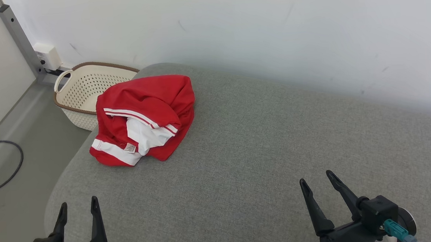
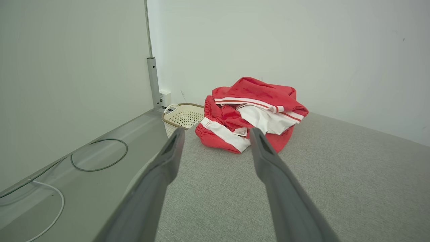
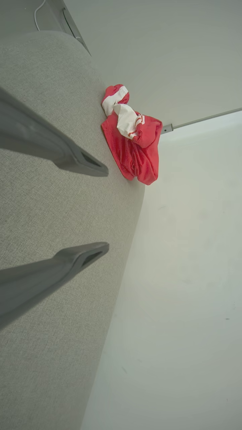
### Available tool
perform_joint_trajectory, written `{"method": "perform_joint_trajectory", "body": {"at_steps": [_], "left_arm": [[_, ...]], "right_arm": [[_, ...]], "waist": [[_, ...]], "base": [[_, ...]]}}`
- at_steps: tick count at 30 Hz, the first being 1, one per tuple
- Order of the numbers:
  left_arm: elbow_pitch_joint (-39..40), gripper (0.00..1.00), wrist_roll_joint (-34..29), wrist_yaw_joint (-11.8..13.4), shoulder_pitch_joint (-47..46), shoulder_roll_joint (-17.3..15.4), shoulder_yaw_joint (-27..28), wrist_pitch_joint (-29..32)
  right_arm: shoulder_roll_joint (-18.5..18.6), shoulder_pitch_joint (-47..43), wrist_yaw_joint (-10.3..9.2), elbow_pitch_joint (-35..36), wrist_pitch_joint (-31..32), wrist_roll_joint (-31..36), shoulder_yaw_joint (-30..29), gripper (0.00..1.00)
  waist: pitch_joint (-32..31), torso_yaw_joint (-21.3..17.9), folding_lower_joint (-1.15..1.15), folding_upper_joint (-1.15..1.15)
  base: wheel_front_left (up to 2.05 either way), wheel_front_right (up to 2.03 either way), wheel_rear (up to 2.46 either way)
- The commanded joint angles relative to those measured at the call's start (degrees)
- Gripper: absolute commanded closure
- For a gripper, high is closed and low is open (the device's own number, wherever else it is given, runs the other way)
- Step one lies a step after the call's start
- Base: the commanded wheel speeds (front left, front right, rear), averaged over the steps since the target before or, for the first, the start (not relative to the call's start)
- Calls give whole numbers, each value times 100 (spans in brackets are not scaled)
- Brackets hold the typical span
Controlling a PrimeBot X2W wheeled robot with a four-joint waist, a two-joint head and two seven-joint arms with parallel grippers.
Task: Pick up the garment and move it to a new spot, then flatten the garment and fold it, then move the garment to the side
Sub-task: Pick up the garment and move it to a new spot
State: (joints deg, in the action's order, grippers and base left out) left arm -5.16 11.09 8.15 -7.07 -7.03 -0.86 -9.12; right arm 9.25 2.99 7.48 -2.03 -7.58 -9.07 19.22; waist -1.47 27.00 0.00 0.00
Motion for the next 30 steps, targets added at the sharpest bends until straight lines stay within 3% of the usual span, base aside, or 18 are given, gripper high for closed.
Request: {"method": "perform_joint_trajectory", "body": {"at_steps": [1,16,25,30], "left_arm": [[-7,0,30,-6,58,-45,-2,-9],[88,0,160,-20,-246,-130,4,6],[228,0,240,-176,-1688,-466,89,316],[-452,0,501,-477,-2851,-642,75,776]], "right_arm": [[1,18,2,-5,-13,-21,-9,0],[-28,10,2,9,-14,4,-81,0],[79,133,2,135,83,-10,-17,0],[200,334,2,239,147,-10,59,0]], "waist": [[-2,3,0,0],[12,32,0,0],[308,-107,0,0],[699,-443,0,0]], "base": [[0,0,0],[0,0,0],[0,0,0],[0,0,0]]}}
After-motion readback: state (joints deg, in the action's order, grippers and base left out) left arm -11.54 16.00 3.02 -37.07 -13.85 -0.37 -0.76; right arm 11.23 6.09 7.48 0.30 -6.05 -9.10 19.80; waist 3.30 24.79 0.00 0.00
